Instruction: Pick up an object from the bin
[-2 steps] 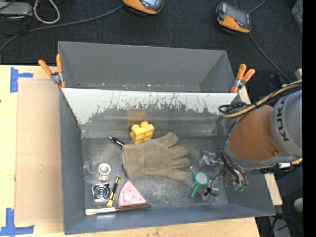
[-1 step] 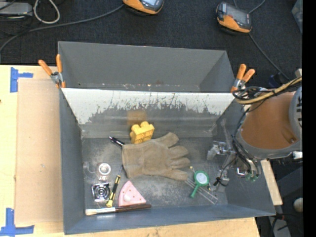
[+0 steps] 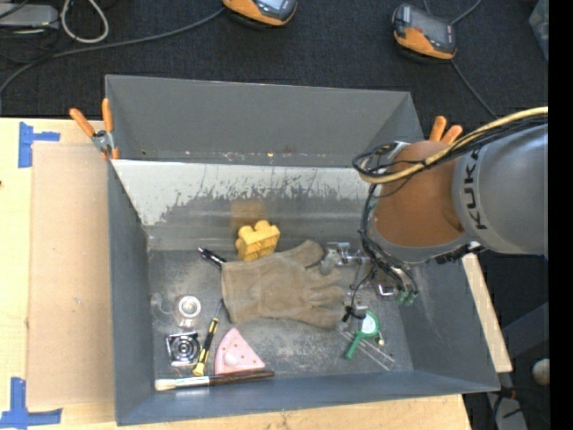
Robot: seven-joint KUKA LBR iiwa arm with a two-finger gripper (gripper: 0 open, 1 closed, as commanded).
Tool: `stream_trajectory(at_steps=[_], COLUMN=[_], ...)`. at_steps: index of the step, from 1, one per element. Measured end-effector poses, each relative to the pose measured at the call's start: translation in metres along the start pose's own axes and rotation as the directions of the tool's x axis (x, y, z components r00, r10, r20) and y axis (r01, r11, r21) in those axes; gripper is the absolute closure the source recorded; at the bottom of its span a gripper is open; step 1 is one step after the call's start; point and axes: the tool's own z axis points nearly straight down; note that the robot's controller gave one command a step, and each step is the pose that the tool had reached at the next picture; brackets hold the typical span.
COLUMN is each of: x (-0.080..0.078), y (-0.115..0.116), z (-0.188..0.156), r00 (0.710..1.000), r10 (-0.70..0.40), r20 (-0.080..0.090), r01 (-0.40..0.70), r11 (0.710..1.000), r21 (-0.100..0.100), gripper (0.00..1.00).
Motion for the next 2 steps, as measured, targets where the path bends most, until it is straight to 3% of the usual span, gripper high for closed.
stream_trajectory(at_steps=[1, 2], x=[0.069, -0.001], y=[-0.041, 0.012], z=[0.031, 0.029], r00=[0.954, 0.996], r10=[0.299, -0.085], r20=[0.016, 0.007], r01=[-0.299, 0.085], r11=[0.954, 0.996], r21=[0.004, 0.001], gripper=[0.00, 1.00])
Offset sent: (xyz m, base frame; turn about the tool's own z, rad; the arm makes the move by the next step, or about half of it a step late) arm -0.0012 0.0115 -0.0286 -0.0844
